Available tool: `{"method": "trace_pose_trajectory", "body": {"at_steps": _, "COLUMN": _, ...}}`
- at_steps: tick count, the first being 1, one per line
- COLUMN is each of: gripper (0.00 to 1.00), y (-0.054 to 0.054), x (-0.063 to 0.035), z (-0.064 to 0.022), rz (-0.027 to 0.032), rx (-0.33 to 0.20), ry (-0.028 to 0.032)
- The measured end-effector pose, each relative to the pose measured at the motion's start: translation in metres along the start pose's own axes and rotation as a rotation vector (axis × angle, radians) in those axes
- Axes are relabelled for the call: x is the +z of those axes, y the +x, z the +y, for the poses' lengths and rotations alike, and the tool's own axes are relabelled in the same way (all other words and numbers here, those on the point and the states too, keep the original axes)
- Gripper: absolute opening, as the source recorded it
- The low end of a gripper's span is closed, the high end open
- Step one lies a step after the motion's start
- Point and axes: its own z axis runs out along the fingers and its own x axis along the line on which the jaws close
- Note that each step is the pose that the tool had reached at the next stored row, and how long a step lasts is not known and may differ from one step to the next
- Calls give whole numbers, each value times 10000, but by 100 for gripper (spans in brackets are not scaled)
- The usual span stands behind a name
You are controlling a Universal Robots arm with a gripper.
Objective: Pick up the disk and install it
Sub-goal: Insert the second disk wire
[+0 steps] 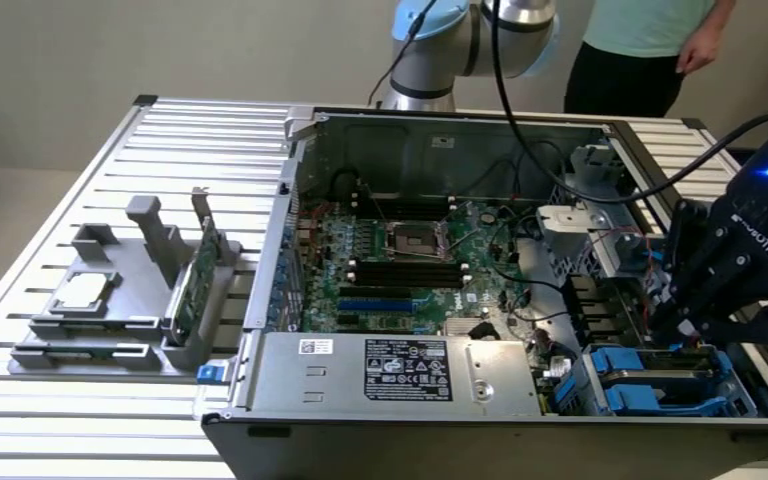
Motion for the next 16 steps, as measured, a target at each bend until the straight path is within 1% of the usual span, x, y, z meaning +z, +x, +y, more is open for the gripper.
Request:
{"method": "trace_pose_trajectory", "body": {"at_steps": 5, "gripper": 17, "y": -7, "x": 18, "z": 18, "rz": 6, "rx": -27, "ry": -1}}
{"method": "trace_pose_trajectory", "body": {"at_steps": 12, "gripper": 17, "y": -59, "x": 37, "z": 32, "rz": 67, "rx": -54, "ry": 0}}
{"method": "trace_pose_trajectory", "body": {"at_steps": 16, "gripper": 17, "y": -62, "x": 46, "z": 35, "rz": 79, "rx": -97, "ry": -1}}
